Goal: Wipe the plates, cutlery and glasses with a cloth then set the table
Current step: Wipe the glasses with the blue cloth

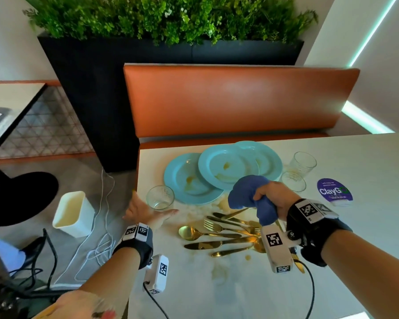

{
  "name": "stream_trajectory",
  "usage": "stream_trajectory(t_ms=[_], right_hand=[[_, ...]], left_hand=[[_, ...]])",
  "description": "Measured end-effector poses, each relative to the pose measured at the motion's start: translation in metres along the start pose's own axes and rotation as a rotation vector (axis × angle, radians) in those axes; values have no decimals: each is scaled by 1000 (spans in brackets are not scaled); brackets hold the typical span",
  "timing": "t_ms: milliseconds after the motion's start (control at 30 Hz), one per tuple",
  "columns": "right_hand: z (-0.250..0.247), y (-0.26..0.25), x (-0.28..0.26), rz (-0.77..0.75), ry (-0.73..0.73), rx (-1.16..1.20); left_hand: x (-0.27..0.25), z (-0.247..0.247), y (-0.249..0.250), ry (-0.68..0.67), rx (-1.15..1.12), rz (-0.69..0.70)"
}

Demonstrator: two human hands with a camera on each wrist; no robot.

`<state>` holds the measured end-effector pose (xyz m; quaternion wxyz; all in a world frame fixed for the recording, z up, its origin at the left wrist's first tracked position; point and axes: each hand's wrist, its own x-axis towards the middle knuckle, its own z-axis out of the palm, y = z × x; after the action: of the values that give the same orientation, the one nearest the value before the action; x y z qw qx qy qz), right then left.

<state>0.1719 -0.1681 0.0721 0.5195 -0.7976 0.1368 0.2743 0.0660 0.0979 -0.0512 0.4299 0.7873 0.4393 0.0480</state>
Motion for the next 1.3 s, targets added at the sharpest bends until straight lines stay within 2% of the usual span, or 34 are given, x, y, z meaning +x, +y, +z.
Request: stream_trajectory(t_ms=[100, 167, 333, 433, 600, 700, 800, 967, 1067, 1167, 1233, 1300], right_hand=[[-14, 4, 3, 6, 22, 34], [-27, 9, 4, 20, 49, 56], [-73, 20, 10, 60, 123, 88], [-108, 22, 19, 75, 164, 105], [-165, 19, 48, 56, 215, 194], [-190, 19, 68, 50, 219, 228], [-208, 21, 87, 73, 202, 228], [-224, 28, 112, 107, 171, 177], [-230, 30, 123, 104, 148, 162], [-236, 32, 131, 99, 138, 140], [-237, 32, 133, 91, 131, 137], [-237, 32, 133, 64, 150, 124]], left_hand=[[-19, 2, 21, 173, -151, 174], [-30, 8, 46, 196, -201, 325], [-59, 60, 118, -98, -96, 617], [-78, 107, 151, -287, -39, 690], [-94, 180, 193, -483, 96, 651], [-96, 217, 204, -571, 158, 541], [-97, 247, 208, -617, 120, 423], [-93, 283, 209, -568, -7, 279], [-88, 296, 210, -498, -39, 254], [-85, 304, 211, -451, -6, 275], [-84, 306, 213, -427, 51, 336], [-86, 304, 220, -452, 106, 384]])
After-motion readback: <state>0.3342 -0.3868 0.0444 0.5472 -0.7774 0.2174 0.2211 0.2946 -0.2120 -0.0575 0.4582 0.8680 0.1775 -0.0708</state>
